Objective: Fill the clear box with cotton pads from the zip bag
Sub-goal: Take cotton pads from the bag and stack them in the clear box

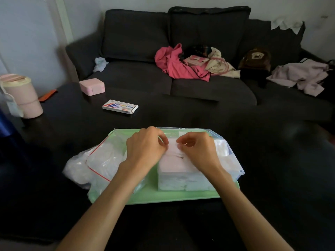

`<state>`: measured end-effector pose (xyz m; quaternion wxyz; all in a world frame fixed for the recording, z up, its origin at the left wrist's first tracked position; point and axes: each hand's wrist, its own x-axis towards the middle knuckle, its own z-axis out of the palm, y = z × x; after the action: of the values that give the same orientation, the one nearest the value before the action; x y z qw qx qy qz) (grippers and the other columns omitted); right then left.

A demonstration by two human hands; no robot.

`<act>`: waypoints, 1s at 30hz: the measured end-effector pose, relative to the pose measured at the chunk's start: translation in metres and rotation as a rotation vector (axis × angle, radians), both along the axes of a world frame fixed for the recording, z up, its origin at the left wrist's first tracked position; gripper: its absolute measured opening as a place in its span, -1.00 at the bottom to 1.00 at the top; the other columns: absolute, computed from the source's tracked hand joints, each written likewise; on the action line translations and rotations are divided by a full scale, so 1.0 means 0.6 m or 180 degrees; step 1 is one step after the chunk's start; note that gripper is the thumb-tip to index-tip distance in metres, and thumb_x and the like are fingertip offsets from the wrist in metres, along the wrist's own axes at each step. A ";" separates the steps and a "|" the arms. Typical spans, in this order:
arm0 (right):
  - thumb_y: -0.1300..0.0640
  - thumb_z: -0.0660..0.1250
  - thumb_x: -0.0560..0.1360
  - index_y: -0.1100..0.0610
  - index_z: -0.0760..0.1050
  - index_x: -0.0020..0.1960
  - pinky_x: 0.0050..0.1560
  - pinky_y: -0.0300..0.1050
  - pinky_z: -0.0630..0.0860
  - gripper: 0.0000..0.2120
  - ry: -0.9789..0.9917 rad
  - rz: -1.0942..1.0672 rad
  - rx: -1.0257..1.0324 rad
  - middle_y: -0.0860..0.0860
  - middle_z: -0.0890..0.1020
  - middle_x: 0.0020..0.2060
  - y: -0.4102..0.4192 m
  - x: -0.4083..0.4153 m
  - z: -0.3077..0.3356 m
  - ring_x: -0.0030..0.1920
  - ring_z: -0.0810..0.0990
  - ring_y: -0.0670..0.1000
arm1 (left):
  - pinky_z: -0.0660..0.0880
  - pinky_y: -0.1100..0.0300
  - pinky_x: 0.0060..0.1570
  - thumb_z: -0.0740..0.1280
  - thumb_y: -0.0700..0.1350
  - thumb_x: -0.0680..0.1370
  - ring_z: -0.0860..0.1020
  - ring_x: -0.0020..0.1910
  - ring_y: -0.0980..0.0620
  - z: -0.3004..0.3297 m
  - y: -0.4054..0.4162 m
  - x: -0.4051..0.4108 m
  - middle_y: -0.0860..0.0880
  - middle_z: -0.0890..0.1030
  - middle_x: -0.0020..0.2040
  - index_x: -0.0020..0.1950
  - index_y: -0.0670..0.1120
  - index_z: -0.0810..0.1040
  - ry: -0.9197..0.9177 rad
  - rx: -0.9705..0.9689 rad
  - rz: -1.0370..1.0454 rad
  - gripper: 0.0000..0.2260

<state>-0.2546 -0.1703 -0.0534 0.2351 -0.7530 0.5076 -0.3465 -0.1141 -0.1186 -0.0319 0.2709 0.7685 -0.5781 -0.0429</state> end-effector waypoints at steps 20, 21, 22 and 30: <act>-0.01 0.38 0.46 -0.13 0.56 0.08 -0.24 -0.26 0.33 -0.80 0.0962 0.0279 -0.0225 -0.15 0.40 -0.22 0.005 0.008 0.045 -0.17 0.43 -0.16 | 0.42 0.12 -0.05 0.40 0.00 0.47 0.48 0.04 0.02 0.015 0.031 0.108 0.09 0.49 -0.02 -0.05 0.22 0.63 0.0655 -0.0342 -0.0137 -0.88; 0.01 0.38 0.46 -0.12 0.57 0.06 -0.29 -0.30 0.31 -0.82 0.0720 0.0227 -0.0345 -0.16 0.43 -0.24 0.009 0.018 0.056 -0.23 0.42 -0.17 | 0.42 0.12 -0.03 0.40 0.00 0.46 0.49 0.04 0.02 0.019 0.044 0.134 0.10 0.50 -0.02 -0.05 0.23 0.62 0.0663 -0.0299 -0.0082 -0.87; 0.02 0.38 0.46 -0.11 0.58 0.04 -0.32 -0.31 0.32 -0.84 0.0594 0.0230 -0.0436 -0.15 0.45 -0.24 0.014 0.022 0.065 -0.27 0.42 -0.16 | 0.43 0.11 0.03 0.42 0.02 0.44 0.50 0.09 0.01 0.020 0.052 0.149 0.08 0.51 0.02 -0.01 0.22 0.61 0.0628 -0.0162 -0.0080 -0.85; -0.16 0.34 0.45 -0.12 0.60 0.07 0.07 -0.12 0.30 -0.77 0.1795 0.0729 -0.0558 -0.07 0.37 -0.07 0.077 0.127 0.031 0.15 0.36 0.01 | 0.32 0.03 0.29 0.48 0.20 0.31 0.32 0.32 0.00 -0.023 0.120 0.197 0.13 0.41 0.35 0.35 0.11 0.42 0.0028 0.0690 -0.0089 -0.36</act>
<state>-0.1785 -0.1242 -0.0350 0.0568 -0.8890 0.4329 -0.1378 0.0041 -0.0468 -0.0460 0.1881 0.7850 -0.5795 -0.1123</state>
